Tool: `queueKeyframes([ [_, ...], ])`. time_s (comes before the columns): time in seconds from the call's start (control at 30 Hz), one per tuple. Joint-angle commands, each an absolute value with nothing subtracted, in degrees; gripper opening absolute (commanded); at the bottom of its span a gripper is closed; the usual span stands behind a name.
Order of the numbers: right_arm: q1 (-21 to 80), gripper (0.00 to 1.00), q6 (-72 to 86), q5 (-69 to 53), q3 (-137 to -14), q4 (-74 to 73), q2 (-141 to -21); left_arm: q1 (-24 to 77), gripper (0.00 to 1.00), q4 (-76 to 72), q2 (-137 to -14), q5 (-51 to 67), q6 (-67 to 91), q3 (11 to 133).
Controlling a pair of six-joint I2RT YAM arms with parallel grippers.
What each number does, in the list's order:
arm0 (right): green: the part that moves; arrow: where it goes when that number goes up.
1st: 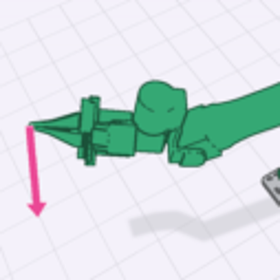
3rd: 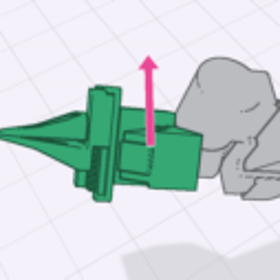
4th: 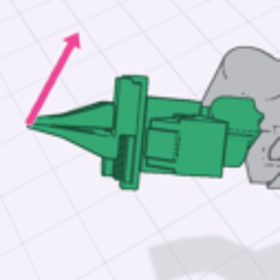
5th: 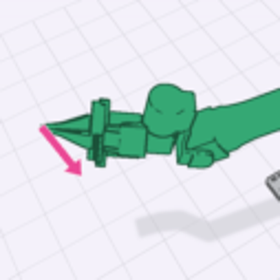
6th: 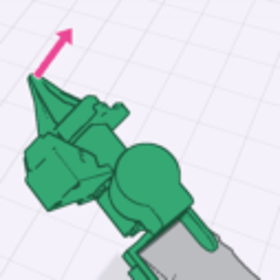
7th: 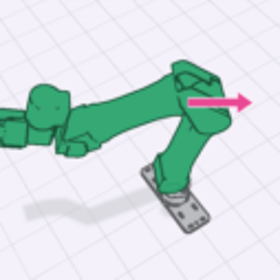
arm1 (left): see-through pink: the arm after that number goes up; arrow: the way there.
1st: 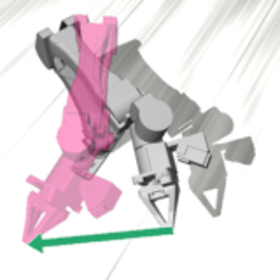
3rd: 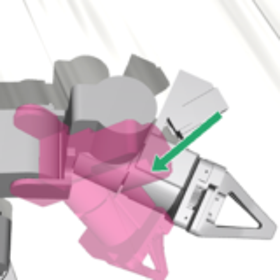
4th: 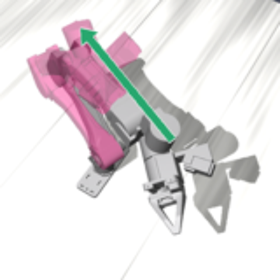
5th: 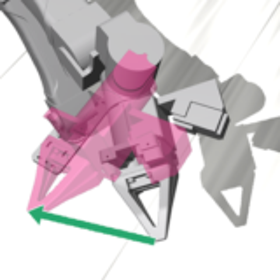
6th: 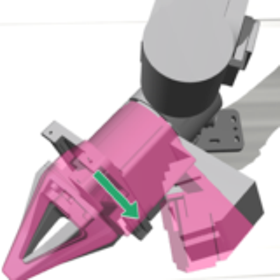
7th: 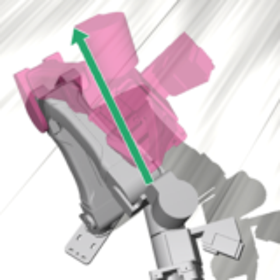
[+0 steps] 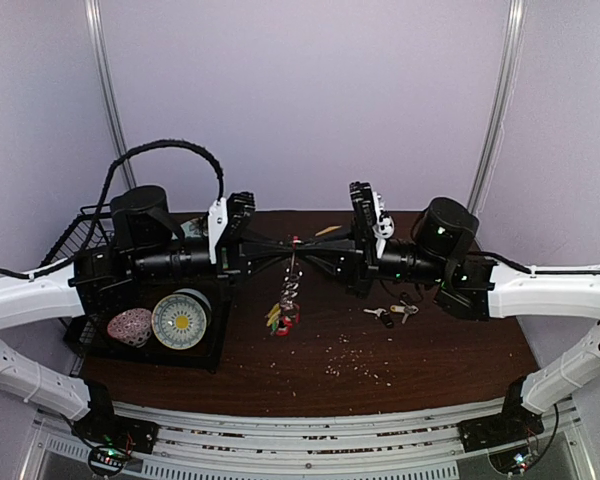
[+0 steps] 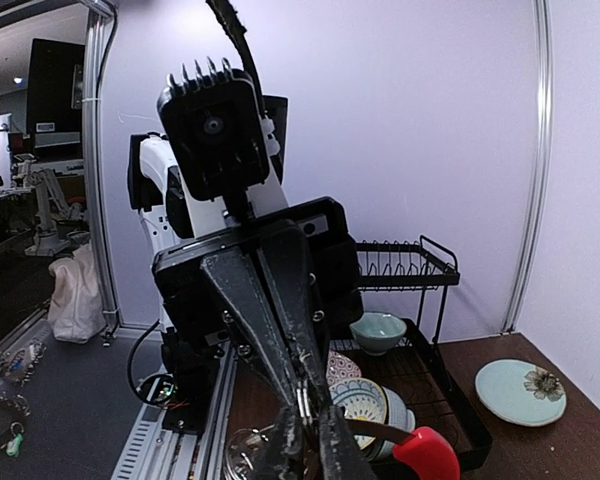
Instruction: Put the keys on the keyring
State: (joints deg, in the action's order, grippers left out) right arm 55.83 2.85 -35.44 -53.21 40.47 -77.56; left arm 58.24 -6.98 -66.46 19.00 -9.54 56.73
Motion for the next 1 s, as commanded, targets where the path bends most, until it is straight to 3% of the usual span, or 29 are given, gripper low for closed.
queueKeyframes([
  [0.0, 56.45, 0.15, 1.6, -39.96, -53.76, 37.5, -77.53, 58.54, 0.0, -7.18, -65.74, 15.9, -11.89, 56.56],
  [0.17, 55.4, 0.27, -3.33, -38.38, -57.64, 26.13, -77.48, 58.54, 0.0, -3.23, -65.33, 14.19, -13.36, 55.71],
  [0.33, 55.3, 0.47, -19.75, -33.73, -68.51, -2.16, -77.2, 58.54, 0.0, 2.97, -64.56, 10.18, -16.47, 55.18],
  [0.4, 55.28, 0.49, -25.33, -31.96, -72.75, -9.08, -77.96, 58.54, 0.0, 2.45, -63.56, 9.67, -17.0, 53.91],
  [0.53, 55.31, 0.48, -32.46, -29.9, -78.57, -17.95, -81.69, 58.54, 0.0, 2.1, -64.24, 9.17, -17.83, 53.09],
  [0.63, 55.3, 0.4, -35.05, -29.64, -83.13, -22.9, -85.65, 58.54, 0.0, 2.1, -64.55, 9.19, -18.19, 53.25],
  [0.97, 55.39, 0.25, -36.51, -30.85, -87.02, -23.72, -90.09, 58.54, 0.0, 3.1, -65.19, 8.75, -19.15, 54.26],
])
